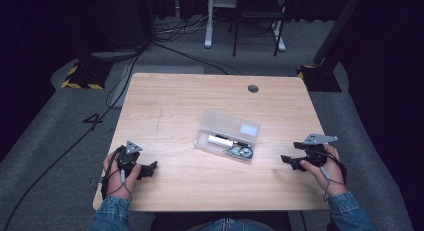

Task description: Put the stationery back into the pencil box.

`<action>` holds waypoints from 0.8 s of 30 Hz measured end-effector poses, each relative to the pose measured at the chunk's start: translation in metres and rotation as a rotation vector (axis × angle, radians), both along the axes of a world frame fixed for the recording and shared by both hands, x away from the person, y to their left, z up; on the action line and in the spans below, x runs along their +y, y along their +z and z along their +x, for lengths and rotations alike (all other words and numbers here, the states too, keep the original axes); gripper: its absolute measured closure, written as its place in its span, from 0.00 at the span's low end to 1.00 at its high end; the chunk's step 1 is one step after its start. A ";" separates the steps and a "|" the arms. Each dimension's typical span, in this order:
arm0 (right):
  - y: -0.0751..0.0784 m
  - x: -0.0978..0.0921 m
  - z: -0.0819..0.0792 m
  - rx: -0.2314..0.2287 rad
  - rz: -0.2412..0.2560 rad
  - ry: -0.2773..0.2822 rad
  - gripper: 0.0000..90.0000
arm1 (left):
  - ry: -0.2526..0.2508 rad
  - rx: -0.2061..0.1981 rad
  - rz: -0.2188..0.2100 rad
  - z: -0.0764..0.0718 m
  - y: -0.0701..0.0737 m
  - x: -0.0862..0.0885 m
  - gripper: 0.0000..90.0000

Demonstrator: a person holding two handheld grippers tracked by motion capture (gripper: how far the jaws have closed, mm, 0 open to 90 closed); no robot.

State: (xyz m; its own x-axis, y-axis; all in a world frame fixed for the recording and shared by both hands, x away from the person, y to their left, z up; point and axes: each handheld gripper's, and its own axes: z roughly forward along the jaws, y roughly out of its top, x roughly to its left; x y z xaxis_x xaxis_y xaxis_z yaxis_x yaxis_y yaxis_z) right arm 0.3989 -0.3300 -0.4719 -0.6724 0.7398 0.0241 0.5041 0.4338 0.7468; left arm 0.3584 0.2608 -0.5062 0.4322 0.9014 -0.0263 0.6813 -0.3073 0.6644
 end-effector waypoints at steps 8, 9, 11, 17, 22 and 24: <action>-0.016 -0.005 -0.006 -0.002 -0.016 -0.029 0.19 | 0.001 0.000 0.000 0.000 0.000 0.000 0.00; -0.018 -0.005 -0.007 -0.001 -0.017 -0.031 0.19 | 0.001 0.000 0.000 0.000 0.000 0.000 0.00; -0.020 -0.005 -0.007 0.004 -0.017 -0.036 0.18 | 0.000 0.000 0.000 0.000 0.000 0.000 0.00; -0.028 -0.002 -0.007 0.018 -0.041 -0.022 0.18 | -0.003 0.000 -0.002 0.001 0.000 0.000 0.00; -0.032 0.001 -0.006 0.003 -0.037 -0.036 0.11 | -0.002 -0.002 -0.004 0.001 0.000 -0.001 0.00; -0.033 0.002 -0.006 0.008 -0.040 -0.030 0.08 | -0.002 -0.001 -0.005 0.001 0.000 -0.001 0.00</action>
